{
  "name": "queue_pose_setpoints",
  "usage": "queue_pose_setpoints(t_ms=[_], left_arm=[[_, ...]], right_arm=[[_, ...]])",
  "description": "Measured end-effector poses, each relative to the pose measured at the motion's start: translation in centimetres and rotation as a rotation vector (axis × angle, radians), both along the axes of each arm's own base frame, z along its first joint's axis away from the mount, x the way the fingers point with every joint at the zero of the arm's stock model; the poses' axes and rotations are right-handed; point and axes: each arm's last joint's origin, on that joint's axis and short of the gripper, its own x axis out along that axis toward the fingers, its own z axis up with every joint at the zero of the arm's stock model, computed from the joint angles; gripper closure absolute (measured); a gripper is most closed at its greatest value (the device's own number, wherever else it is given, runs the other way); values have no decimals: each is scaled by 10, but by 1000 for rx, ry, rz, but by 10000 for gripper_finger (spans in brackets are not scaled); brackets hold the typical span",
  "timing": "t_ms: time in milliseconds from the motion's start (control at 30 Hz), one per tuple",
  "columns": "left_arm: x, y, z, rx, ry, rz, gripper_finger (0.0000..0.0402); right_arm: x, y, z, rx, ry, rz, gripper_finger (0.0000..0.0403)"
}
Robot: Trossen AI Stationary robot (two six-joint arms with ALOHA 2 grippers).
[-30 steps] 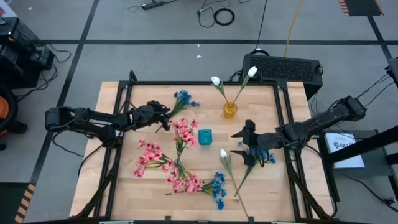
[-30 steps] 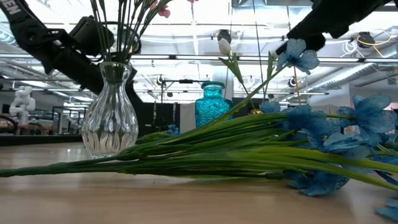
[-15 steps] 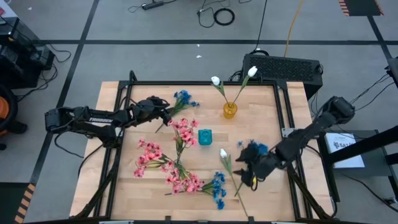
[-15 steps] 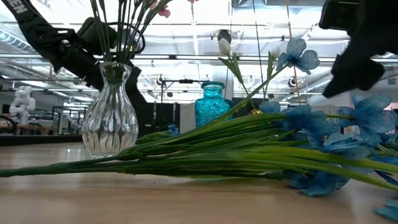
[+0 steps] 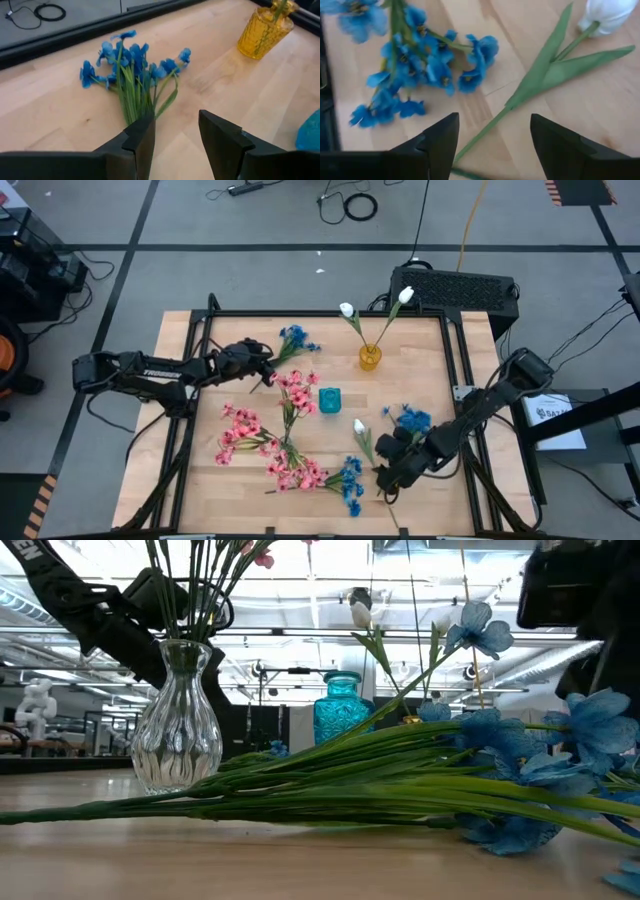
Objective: Sort flowers into vase by color
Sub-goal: Put the white tulip into the yellow vase
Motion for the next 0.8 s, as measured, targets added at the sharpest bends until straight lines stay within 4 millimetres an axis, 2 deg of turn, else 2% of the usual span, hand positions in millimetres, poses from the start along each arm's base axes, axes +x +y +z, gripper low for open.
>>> queue_pose_setpoints(t_ms=[233,433,700,800], left_arm=[[1,-8,-2,-27,8,-2,245],[3,-15,-3,-44,16,-22,245],[5,-21,-3,-41,10,-22,245],[5,-21,-3,-40,9,-20,245]], right_arm=[[16,14,-13,-35,55,-34,168],[22,21,-25,-93,150,-94,168],[28,25,-30,-179,193,-120,168],[28,24,-30,-184,193,-124,183]])
